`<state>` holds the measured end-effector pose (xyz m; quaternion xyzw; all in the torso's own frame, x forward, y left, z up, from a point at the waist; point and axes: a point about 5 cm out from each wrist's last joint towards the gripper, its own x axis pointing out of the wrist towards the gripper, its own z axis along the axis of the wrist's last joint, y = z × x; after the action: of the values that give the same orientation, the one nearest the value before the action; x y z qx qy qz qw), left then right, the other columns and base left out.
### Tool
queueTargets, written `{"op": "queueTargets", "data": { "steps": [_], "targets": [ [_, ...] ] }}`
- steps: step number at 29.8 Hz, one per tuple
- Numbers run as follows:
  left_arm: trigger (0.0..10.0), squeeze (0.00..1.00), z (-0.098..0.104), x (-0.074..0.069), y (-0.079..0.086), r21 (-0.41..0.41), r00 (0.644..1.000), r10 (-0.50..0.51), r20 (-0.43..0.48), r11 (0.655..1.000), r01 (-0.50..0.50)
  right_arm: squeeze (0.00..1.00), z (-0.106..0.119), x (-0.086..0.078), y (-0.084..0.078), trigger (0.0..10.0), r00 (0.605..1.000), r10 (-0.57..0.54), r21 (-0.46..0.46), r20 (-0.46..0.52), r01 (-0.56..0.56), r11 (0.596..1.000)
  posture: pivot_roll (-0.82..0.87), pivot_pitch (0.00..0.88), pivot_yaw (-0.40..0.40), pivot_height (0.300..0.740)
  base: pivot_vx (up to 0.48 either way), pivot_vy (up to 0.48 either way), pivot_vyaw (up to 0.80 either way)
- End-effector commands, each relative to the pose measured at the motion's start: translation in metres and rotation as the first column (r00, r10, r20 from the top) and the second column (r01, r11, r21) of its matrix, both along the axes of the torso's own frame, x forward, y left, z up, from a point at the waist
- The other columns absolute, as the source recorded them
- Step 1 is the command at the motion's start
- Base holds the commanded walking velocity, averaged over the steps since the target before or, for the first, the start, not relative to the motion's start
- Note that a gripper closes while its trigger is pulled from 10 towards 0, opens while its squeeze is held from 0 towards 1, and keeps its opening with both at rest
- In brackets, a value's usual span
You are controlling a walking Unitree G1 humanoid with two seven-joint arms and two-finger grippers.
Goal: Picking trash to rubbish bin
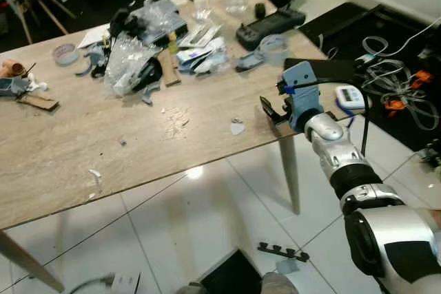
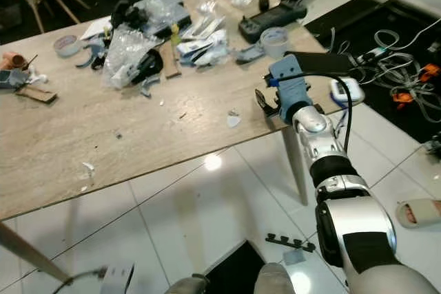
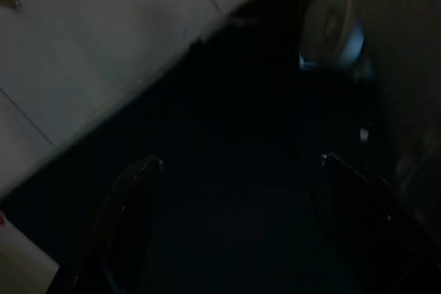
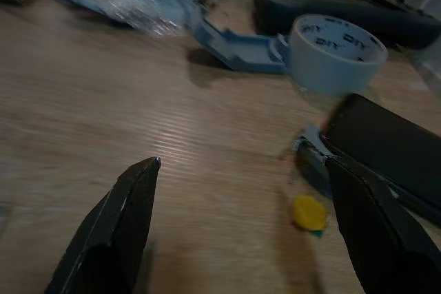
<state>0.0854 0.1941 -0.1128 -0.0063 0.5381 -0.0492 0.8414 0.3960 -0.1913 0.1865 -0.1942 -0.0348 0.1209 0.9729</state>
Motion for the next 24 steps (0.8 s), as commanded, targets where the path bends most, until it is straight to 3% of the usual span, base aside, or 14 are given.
{"op": "queueTargets", "data": {
  "steps": [1,7,11,15,20,24],
  "targets": [
    [10.0,0.00,-0.002,-0.015,0.003,-0.010,0.999,-0.033,-0.042,0.999,0.033,0.00,0.006,0.001,-0.007,10.0,0.999,-0.028,-0.036,0.022,0.029,0.999,-0.09,0.288,0.135,0.740,0.000,0.000,0.00],
    [10.0,0.00,-0.001,-0.025,0.014,-0.004,0.998,-0.061,-0.035,0.998,0.061,0.00,0.030,-0.001,-0.035,10.0,0.991,-0.081,-0.064,0.110,0.088,0.994,-0.06,0.357,0.172,0.740,0.000,0.000,0.00],
    [10.0,0.00,0.000,-0.025,0.017,-0.003,0.997,-0.068,-0.031,0.998,0.068,0.00,0.042,-0.001,-0.037,10.0,0.986,-0.050,-0.078,0.158,0.063,0.995,-0.06,0.371,0.181,0.740,0.000,0.000,0.00],
    [10.0,0.00,0.002,-0.026,0.022,0.000,0.997,-0.079,-0.018,0.997,0.079,0.00,0.079,-0.003,-0.035,10.0,0.960,0.056,-0.134,0.276,-0.020,0.991,-0.06,0.394,0.192,0.740,0.000,0.000,0.00],
    [10.0,0.00,0.002,-0.026,0.021,-0.007,0.996,-0.090,-0.008,0.996,0.090,0.00,0.092,-0.002,-0.038,10.0,0.955,0.058,-0.181,0.290,-0.005,0.983,-0.05,0.409,0.199,0.740,0.000,0.000,0.00],
    [10.0,0.00,0.003,-0.026,0.020,-0.015,0.995,-0.103,0.007,0.995,0.103,0.00,0.093,-0.002,-0.052,10.0,0.963,-0.003,-0.258,0.269,0.075,0.963,-0.04,0.428,0.208,0.740,0.000,0.000,0.00]
  ]
}}
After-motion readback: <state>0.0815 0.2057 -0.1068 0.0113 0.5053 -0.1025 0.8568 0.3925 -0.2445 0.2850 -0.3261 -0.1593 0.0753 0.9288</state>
